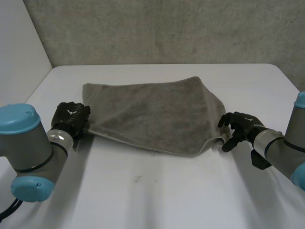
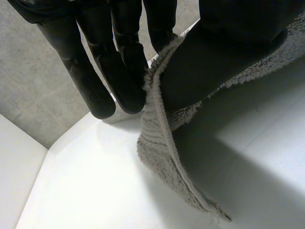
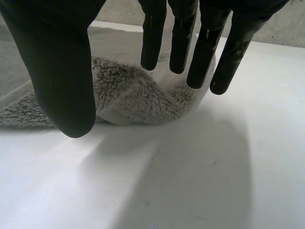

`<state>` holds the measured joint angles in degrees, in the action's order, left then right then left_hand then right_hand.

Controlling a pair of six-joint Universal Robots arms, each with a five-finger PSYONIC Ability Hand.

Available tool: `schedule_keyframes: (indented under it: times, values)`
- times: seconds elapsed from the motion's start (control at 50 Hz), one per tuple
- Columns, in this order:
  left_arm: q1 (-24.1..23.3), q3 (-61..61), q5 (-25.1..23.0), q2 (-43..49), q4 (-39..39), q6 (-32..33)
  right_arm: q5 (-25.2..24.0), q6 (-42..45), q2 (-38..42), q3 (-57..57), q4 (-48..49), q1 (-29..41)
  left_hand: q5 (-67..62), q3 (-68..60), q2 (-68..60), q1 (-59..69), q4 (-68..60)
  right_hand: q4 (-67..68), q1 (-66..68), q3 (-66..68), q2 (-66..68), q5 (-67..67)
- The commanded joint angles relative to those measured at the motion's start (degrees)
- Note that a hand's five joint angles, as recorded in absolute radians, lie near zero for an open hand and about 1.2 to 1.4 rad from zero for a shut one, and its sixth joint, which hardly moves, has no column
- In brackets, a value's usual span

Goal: Fold the laundry

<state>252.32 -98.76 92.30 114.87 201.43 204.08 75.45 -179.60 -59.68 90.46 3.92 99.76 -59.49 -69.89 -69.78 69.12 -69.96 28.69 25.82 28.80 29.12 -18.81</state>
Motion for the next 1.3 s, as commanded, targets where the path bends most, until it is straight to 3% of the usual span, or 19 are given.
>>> schedule_keyframes:
  times: [0.02,0.48,0.6,0.72,0.76,0.78,0.8,0.82,0.84,0.94,1.04,1.1,1.14,1.16,1.2,1.26,1.3]
  values:
    - [0.02,-0.47,-0.01,-0.26,-0.07,0.01,-0.04,-1.37,-1.05,0.85,-1.02,0.69,-10.51,-10.11,-10.22,10.88,-10.04,0.4,3.27,0.29,-0.03,-0.28]
    - [0.02,-0.91,-0.01,-1.14,-0.07,0.09,0.58,-2.86,1.5,-0.11,-0.32,4.3,-10.51,-10.11,-10.22,10.88,-10.04,1.74,4.62,1.63,1.32,-1.62]
    - [0.19,-0.82,-0.01,-1.14,-0.16,0.09,1.19,1.97,1.41,0.59,-0.5,4.21,-10.51,-10.11,-10.22,10.88,-10.04,0.9,3.78,0.79,0.48,-0.78]
    - [0.46,-0.82,-0.01,-1.14,-0.16,0.09,4.97,7.86,1.15,1.21,0.82,4.21,-10.51,-10.11,-10.22,10.88,-10.04,3.43,6.3,3.32,3.0,-3.3]
    - [0.54,-0.82,-0.01,-1.14,-0.16,0.09,7.25,9.52,1.23,1.47,4.49,4.12,-10.51,-10.11,-10.22,10.88,-10.04,17.96,20.84,17.85,17.54,-17.84]
    - [0.54,-0.82,-0.01,-1.14,-0.16,0.09,7.25,9.53,1.24,1.47,4.51,4.12,-10.51,-10.11,-10.22,10.88,-10.04,18.06,20.93,17.95,17.63,-17.94]
    - [0.54,-0.82,-0.01,-1.14,-0.16,0.09,7.95,10.05,1.24,1.73,6.95,3.95,-10.51,-10.11,-10.22,10.88,-10.04,37.21,40.09,37.1,36.79,-37.09]
    - [0.54,-0.82,-0.01,-1.14,-0.16,0.09,7.96,10.06,1.24,1.73,6.97,3.95,-10.51,-10.11,-10.22,10.88,-10.04,37.4,40.28,37.29,36.98,-37.28]
    - [0.54,-0.91,-0.01,-1.14,-0.25,0.09,8.39,10.49,1.24,2.0,9.41,3.77,-10.51,-10.11,-10.22,10.88,-10.04,51.17,54.04,51.06,50.74,-51.05]
    - [0.46,-0.73,-0.01,-1.58,-0.86,0.36,8.49,12.96,-0.43,1.73,13.3,3.51,-10.51,-10.11,-10.22,10.88,-10.04,51.31,54.18,51.2,50.88,-51.19]
    - [0.19,-0.38,-0.01,-6.06,-2.53,0.62,7.61,18.38,-12.53,-0.1,10.95,3.25,-10.51,-10.11,-10.22,10.88,-10.04,51.31,54.18,51.2,50.88,-51.19]
    - [0.19,1.11,-0.01,-11.86,-6.93,0.71,7.25,21.83,-16.17,-1.96,6.97,3.25,-10.51,-10.11,-10.22,10.88,-10.04,51.31,54.18,51.2,50.88,-51.19]
    - [-0.33,4.52,-0.1,-17.64,-14.79,1.32,6.56,29.53,-21.24,-7.55,-4.13,3.33,-10.51,-10.11,-10.22,10.88,-10.04,51.31,54.18,51.2,50.88,-51.19]
    - [-0.34,4.54,-0.1,-17.66,-14.84,1.33,6.55,29.57,-21.26,-7.58,-4.19,3.33,-10.51,-10.11,-10.22,10.88,-10.04,51.31,54.18,51.2,50.88,-51.19]
    - [-0.34,9.44,-0.1,-21.78,-25.24,2.02,5.15,36.57,-23.54,-13.27,-15.47,3.07,-10.51,-10.11,-10.22,10.88,-10.04,51.31,54.18,51.2,50.88,-51.19]
    - [-0.34,12.19,-0.1,-22.76,-30.92,2.12,4.62,39.76,-23.81,-15.84,-20.36,2.89,-10.51,-10.11,-10.22,10.88,-10.04,51.31,54.18,51.2,50.88,-51.19]
    - [-0.42,17.0,-0.1,-22.33,-42.29,2.12,4.36,45.62,-23.81,-19.87,-28.67,2.98,-10.51,-10.11,-10.22,10.88,-10.04,51.31,54.18,51.2,50.88,-51.19]
